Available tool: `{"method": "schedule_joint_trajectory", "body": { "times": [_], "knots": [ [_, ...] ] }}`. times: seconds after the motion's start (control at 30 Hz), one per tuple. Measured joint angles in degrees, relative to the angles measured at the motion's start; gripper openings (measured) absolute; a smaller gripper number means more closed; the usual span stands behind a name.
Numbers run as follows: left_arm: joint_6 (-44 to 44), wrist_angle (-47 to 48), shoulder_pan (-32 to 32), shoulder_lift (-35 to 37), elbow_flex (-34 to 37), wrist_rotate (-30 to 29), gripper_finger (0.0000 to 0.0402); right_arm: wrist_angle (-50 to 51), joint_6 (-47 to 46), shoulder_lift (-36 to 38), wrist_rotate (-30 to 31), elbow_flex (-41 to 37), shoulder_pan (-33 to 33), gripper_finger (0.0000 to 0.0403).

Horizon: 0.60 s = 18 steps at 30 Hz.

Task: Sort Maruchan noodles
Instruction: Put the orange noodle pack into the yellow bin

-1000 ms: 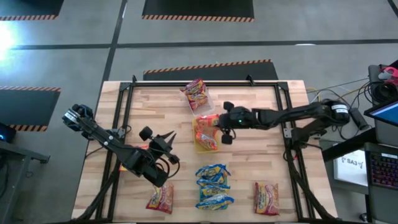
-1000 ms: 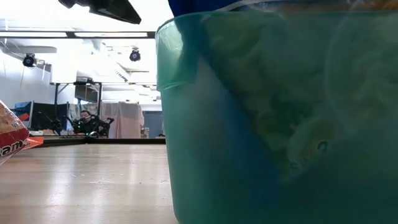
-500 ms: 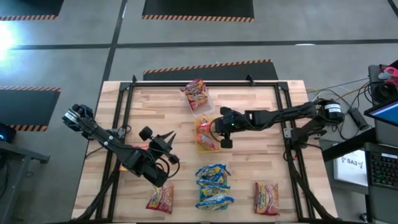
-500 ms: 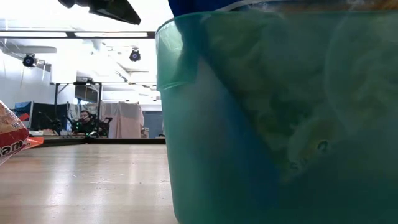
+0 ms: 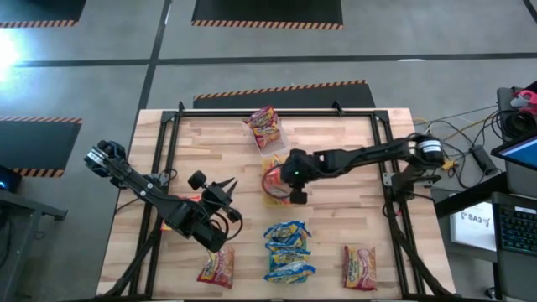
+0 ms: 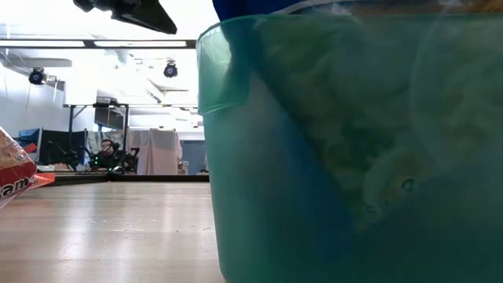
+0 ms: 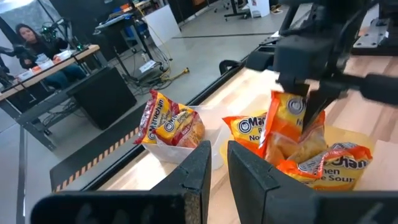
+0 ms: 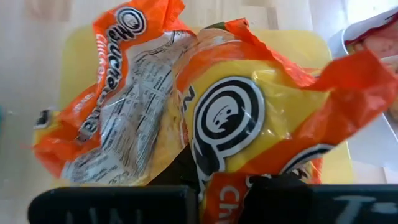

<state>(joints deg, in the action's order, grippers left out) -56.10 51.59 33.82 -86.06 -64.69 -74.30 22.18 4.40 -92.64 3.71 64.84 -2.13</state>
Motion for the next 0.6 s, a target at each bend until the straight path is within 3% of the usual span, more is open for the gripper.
{"method": "schedule_joint_trajectory", "body": {
  "times": [0.27,0.43,0.6],
  "knots": [
    [0.0,0.4,0.0,0.0,0.0,0.6,0.0037,9.1,0.9,-7.5,1.3,8.9,0.0,0.0034],
    [-0.1,0.5,0.0,0.0,0.4,1.8,0.0037,13.4,1.4,-8.2,0.3,12.0,0.0,0.0039],
    [-1.8,0.5,0.1,0.0,1.5,1.9,0.0037,15.6,0.1,-6.4,0.1,13.1,-0.1,0.0072]
  ]
}}
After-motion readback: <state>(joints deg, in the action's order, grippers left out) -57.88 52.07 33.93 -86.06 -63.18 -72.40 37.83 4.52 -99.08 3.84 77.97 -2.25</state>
